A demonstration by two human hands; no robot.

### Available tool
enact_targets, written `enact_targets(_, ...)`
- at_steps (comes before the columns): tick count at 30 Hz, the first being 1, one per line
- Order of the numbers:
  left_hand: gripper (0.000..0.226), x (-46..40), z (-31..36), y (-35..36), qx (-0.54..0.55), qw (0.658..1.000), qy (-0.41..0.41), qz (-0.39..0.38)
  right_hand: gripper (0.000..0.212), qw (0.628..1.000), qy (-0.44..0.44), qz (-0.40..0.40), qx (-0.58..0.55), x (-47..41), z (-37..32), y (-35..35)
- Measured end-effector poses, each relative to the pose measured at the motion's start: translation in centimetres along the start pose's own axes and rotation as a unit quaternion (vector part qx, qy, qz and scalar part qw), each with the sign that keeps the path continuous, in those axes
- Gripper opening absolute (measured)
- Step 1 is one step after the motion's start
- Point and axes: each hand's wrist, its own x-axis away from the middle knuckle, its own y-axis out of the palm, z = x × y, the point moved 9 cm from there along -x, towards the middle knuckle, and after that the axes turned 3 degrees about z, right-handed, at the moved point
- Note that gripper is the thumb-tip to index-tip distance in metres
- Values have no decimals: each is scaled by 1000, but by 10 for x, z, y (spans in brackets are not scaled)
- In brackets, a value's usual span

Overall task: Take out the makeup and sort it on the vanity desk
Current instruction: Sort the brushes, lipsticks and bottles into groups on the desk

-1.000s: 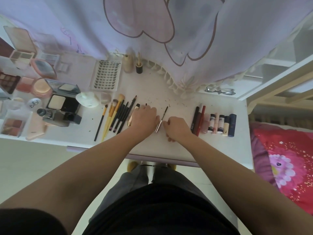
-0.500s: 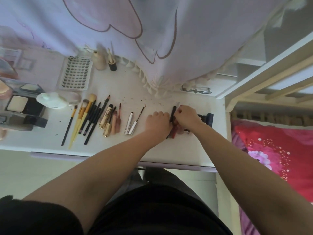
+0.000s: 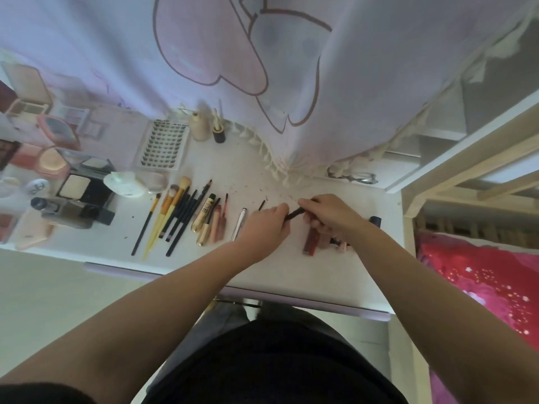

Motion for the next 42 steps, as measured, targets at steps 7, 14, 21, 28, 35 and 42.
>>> enact_targets(7, 24, 33, -40, -26, -44, 998, 7, -34, 26, 987, 4, 11, -158, 18, -8, -5)
enact_targets(14, 23, 57, -90, -25, 58, 992, -100, -57, 20, 993, 27, 58, -103, 25, 12, -17)
enact_targets(21, 26, 7, -49, 5, -66, 990, -79, -94, 17, 977, -7, 187, 105, 5, 17, 43)
enact_targets(28, 29, -1, -57, 18, -223, 970, -17, -93, 33, 892, -35, 202, 402, -6, 14, 69)
enact_targets(35, 35, -2, -67, 7, -196, 980, -9, -45, 41, 893, -66, 161, 414, -14, 3, 73)
enact_targets(42, 25, -20, 18, 15, -110, 991, 78, -22, 24, 905, -24, 216, 366, -21, -3, -36)
